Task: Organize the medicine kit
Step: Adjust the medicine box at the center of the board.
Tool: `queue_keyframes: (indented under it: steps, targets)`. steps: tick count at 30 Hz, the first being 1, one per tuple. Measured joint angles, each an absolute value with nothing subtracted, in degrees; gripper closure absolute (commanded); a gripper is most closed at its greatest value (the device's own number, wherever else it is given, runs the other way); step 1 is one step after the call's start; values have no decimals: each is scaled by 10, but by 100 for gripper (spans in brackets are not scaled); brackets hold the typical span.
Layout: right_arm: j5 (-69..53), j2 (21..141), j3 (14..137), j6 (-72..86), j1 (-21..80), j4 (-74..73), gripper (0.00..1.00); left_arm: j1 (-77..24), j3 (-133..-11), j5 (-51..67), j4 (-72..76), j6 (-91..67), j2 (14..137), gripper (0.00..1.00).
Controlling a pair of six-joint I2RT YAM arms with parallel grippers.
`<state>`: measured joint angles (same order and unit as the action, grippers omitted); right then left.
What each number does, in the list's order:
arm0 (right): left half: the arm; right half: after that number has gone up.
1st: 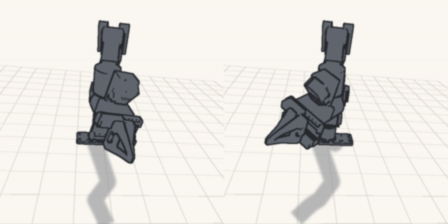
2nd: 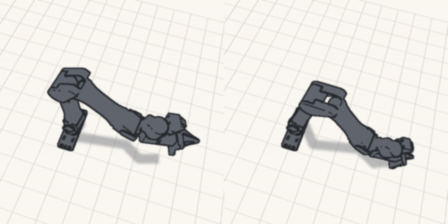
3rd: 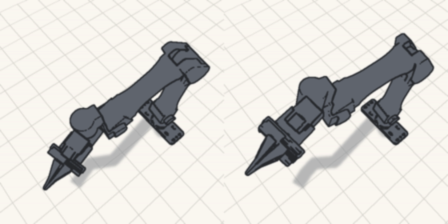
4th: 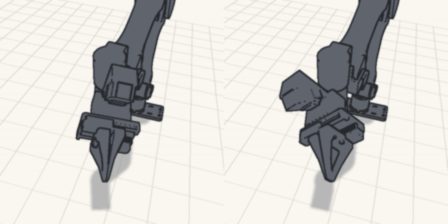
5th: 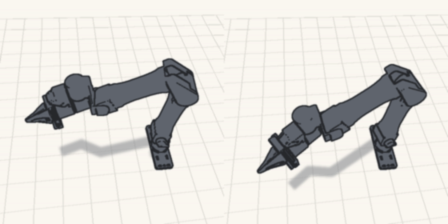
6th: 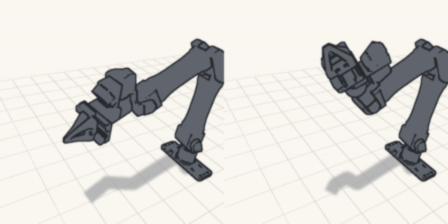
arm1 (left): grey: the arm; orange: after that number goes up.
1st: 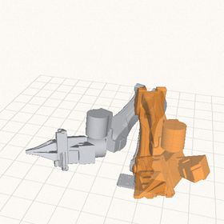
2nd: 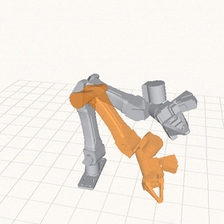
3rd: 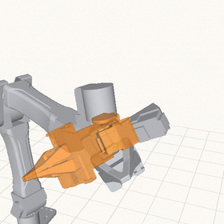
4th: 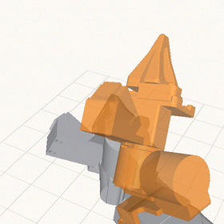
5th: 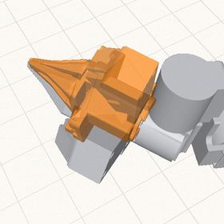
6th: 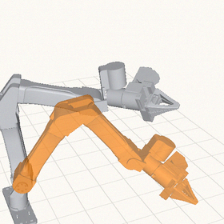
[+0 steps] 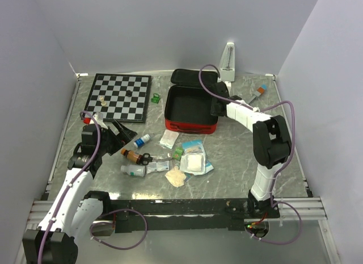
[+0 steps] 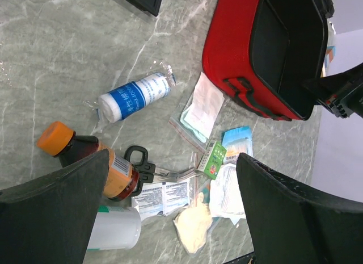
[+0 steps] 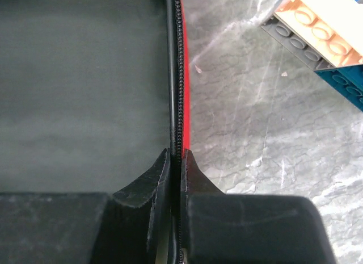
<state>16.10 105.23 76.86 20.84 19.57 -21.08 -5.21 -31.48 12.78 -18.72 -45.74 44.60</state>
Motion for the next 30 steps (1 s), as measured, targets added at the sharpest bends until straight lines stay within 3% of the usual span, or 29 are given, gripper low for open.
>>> queue_keyframes:
  steps: [11,30]
  targets:
    - [213,1063,787,235,229,-250,100,-52,-315,128,-187,-458,446,2]
    - [298,985,670,464,385,-304,100,-52,-315,128,-187,-462,446,4]
